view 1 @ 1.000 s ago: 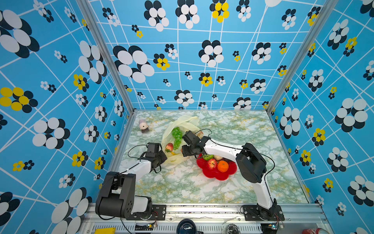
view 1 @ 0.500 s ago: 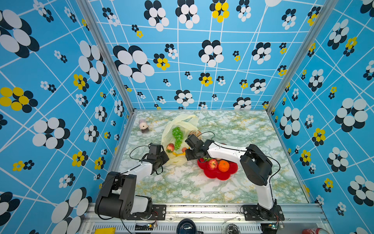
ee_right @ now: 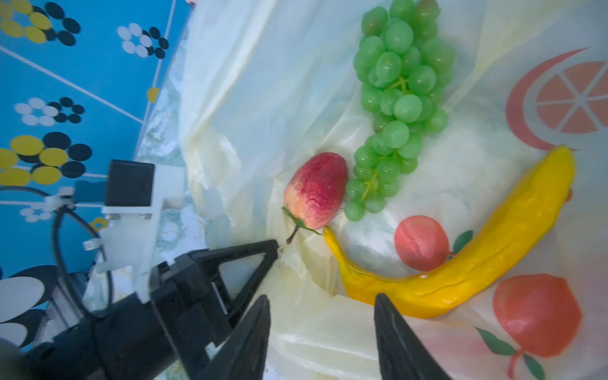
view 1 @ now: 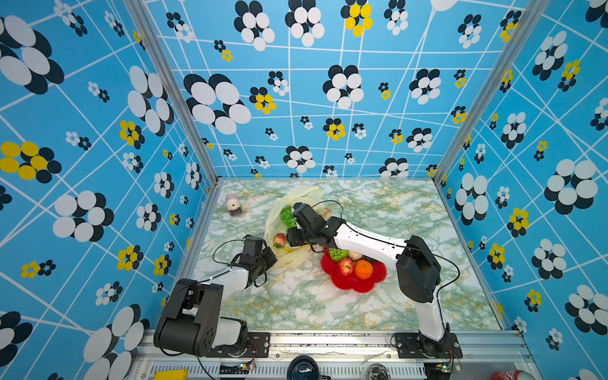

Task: Take the fake fruits out of the plastic bag
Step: 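Lower the right gripper into the bag and grasp the red peach by its stem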

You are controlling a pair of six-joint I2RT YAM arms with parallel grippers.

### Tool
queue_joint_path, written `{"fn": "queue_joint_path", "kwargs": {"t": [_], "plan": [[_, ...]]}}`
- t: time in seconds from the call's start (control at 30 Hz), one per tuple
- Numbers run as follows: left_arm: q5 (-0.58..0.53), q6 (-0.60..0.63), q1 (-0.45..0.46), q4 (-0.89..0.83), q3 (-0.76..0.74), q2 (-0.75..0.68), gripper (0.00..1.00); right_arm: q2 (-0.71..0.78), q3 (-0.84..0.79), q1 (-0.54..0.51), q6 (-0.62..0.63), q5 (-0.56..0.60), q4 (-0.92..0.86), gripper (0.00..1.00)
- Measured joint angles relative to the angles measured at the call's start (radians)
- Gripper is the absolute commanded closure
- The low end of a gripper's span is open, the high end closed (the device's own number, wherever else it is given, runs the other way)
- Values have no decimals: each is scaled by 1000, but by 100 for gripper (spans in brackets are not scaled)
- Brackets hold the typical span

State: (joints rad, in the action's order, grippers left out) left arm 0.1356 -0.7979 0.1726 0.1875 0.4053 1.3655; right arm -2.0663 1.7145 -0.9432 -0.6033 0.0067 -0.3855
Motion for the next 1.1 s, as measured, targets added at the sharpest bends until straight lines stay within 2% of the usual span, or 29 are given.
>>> {"fn": "queue_joint_path", "kwargs": {"t": [0.47,0.7,1.1], "plan": [[8,-25,13,32,-14,0,100,-188,61,-50,-204,-24,2,62],[7,-26,18,45,-21,0,100,-219,84,-50,-248,-28,25,65],[7,-26,19,49,-24,-2,100,-247,176,-50,-251,-38,27,72]]}}
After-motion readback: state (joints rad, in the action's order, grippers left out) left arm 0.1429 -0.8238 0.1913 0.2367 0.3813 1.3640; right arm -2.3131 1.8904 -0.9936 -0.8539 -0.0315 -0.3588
